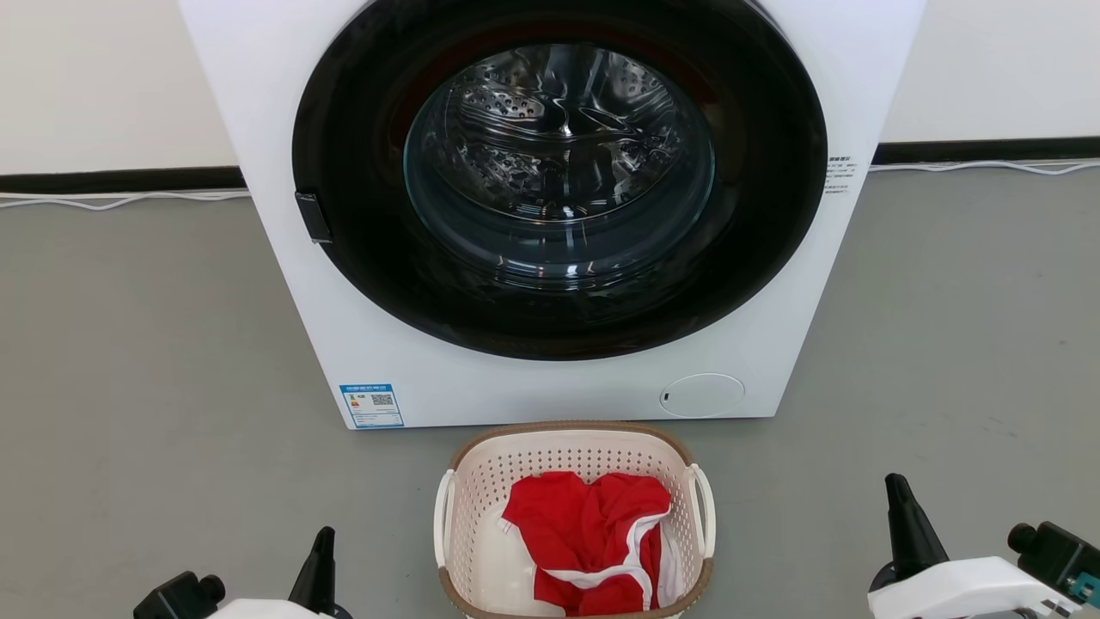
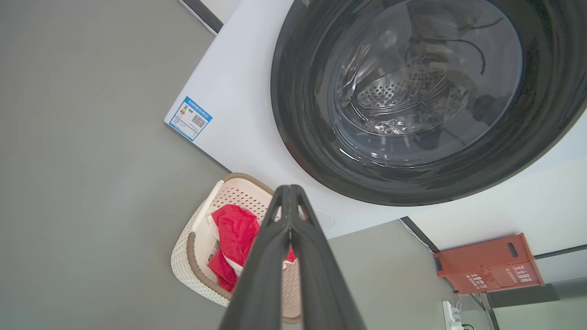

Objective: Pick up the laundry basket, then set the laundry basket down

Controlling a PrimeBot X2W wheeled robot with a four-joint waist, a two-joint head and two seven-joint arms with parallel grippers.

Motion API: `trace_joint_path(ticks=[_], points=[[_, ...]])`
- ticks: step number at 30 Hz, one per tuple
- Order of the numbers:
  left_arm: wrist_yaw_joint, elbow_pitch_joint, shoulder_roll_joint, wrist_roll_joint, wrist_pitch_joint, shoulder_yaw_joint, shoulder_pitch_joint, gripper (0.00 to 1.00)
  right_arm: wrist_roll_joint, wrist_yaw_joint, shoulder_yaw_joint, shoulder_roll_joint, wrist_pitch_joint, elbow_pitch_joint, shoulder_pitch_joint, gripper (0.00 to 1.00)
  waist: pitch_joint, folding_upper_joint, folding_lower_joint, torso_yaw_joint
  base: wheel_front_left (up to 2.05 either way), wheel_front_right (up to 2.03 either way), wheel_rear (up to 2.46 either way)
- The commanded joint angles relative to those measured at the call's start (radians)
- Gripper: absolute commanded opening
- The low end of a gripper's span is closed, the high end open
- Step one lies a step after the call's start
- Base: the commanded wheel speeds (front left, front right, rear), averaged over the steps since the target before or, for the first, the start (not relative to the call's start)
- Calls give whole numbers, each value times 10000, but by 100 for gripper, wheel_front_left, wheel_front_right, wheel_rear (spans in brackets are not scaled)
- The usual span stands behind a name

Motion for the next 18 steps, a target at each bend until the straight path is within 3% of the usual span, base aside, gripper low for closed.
trace_joint_path(ticks=[1, 18], points=[[-170, -301, 33, -212, 57, 210, -539, 0, 246, 32, 83, -92, 80, -329, -455, 0, 2, -1, -1, 1, 0, 0, 0], [-372, -456, 19, -1861, 476, 505, -743, 0, 2479, 42, 77, -102, 471, -452, -592, 0, 66, -1, -1, 24, 0, 0, 0]])
